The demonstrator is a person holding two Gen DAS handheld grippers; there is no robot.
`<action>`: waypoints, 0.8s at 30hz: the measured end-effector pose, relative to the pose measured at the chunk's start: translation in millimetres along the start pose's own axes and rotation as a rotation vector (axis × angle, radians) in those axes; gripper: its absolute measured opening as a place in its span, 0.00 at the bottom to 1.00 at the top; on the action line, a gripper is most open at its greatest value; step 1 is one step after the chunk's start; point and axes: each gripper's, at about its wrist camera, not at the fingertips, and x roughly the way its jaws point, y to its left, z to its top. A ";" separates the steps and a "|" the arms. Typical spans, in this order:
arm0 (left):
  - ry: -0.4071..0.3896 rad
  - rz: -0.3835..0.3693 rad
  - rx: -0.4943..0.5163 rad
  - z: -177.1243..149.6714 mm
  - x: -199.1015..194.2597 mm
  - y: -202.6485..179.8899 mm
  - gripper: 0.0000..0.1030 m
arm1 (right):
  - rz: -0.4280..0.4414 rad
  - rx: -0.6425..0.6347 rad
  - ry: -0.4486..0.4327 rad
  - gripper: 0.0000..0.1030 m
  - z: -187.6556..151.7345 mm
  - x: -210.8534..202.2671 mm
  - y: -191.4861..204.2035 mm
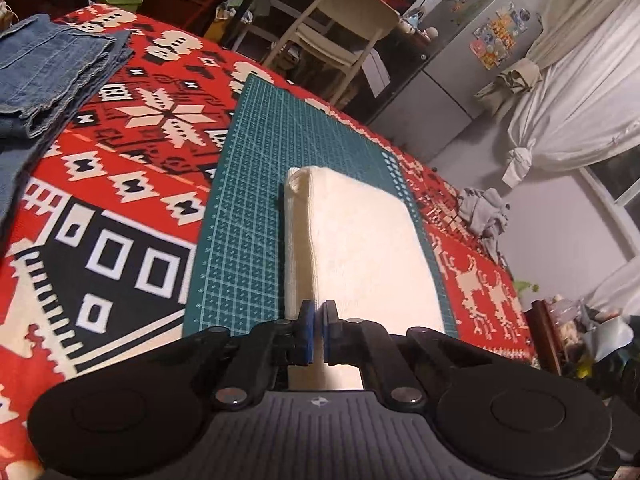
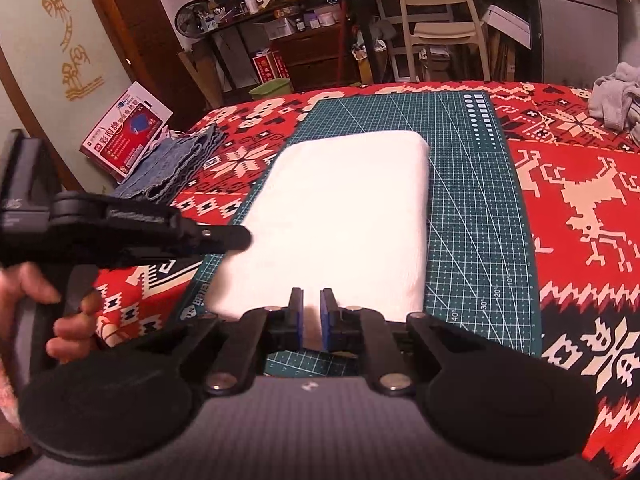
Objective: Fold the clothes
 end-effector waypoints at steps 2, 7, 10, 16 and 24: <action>-0.001 0.004 -0.001 -1.5 0.2 1.4 0.05 | -0.005 0.005 0.004 0.10 -0.7 3.1 -0.6; 0.000 0.005 -0.003 -0.7 0.9 0.6 0.05 | -0.027 -0.027 -0.001 0.10 1.7 6.0 4.4; 0.001 0.005 -0.007 -0.6 1.5 0.6 0.05 | -0.058 -0.056 -0.026 0.10 6.8 3.6 8.2; 0.002 0.005 -0.005 -1.4 0.9 1.4 0.05 | -0.096 -0.144 0.000 0.08 11.2 24.0 22.7; 0.012 0.021 0.014 -2.1 2.1 -0.3 0.05 | -0.128 -0.158 0.037 0.08 3.9 28.7 21.8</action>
